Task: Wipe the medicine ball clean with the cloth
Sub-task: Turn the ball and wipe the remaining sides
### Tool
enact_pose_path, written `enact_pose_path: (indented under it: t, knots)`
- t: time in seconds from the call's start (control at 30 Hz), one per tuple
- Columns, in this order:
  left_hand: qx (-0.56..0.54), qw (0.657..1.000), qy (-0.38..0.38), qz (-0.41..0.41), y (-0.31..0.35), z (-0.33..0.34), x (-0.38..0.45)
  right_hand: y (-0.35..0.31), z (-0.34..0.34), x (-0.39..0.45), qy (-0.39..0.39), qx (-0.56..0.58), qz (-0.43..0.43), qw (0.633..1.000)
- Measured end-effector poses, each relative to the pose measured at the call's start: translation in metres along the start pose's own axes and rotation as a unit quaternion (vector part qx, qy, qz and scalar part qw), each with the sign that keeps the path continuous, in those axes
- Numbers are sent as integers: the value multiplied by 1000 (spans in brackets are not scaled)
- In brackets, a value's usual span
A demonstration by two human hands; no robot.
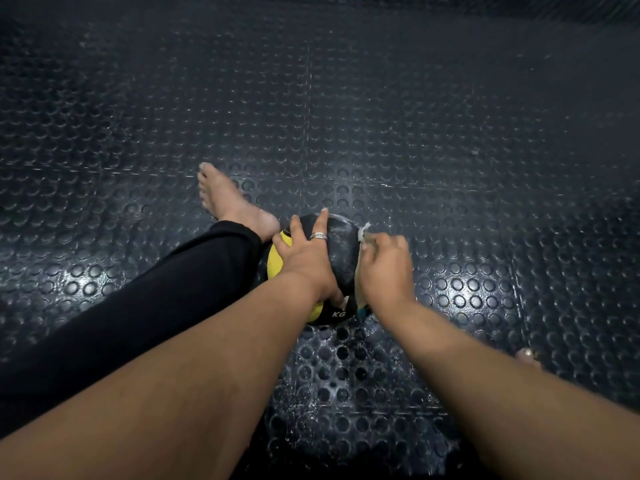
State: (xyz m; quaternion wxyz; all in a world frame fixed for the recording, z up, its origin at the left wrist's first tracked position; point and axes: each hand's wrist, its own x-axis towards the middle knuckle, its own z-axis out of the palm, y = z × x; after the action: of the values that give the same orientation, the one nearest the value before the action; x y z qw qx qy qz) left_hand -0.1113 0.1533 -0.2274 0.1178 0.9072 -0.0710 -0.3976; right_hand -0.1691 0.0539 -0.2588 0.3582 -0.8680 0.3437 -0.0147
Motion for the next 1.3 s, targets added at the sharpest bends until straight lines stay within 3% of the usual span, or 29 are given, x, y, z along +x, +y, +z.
enact_pose_path:
  t: [0.07, 0.13, 0.2, 0.27, 0.3, 0.37, 0.47, 0.57, 0.7, 0.87, 1.1, 1.17, 1.3]
  knots:
    - [-9, 999, 5, -32, -18, 3, 41, 4, 12, -24, 1, -11, -36, 999]
    - [-5, 993, 109, -42, -34, 14, 69, 4, 17, -46, 13, -10, -74, 997]
    - [61, 993, 103, 12, -23, 24, 48, -1, 17, -36, 30, -20, -104, 994]
    - [130, 986, 51, 95, -13, 21, 30, -11, 19, -12, 3, -57, -152, 987]
    - [157, 983, 23, 94, -1, 16, 7, -17, 17, -3, -17, -71, -179, 981]
    - [138, 985, 4, 101, -11, 12, 17, -21, 13, 2, -57, -81, -216, 971]
    - [-20, 999, -15, 34, -30, 4, 29, 0, 5, -12, -46, -88, -252, 963]
    - [-44, 998, -17, 45, -32, -2, 22, 19, 0, -30, -38, -67, -249, 965]
    - [-3, 998, -10, 62, -28, 3, 18, -5, 9, -10, -16, -42, -217, 975]
    - [37, 996, -4, 76, -31, 6, 10, -48, 13, 24, -98, -112, -271, 951]
    - [-24, 999, 5, 39, -29, 8, 21, 22, -2, -25, -53, -98, -301, 947]
    - [-18, 998, 21, 55, -26, 9, 21, 37, -8, -34, -70, -94, -286, 951]
    - [-32, 999, 25, -7, -40, 15, 49, 17, -12, -28, -40, -21, -205, 978]
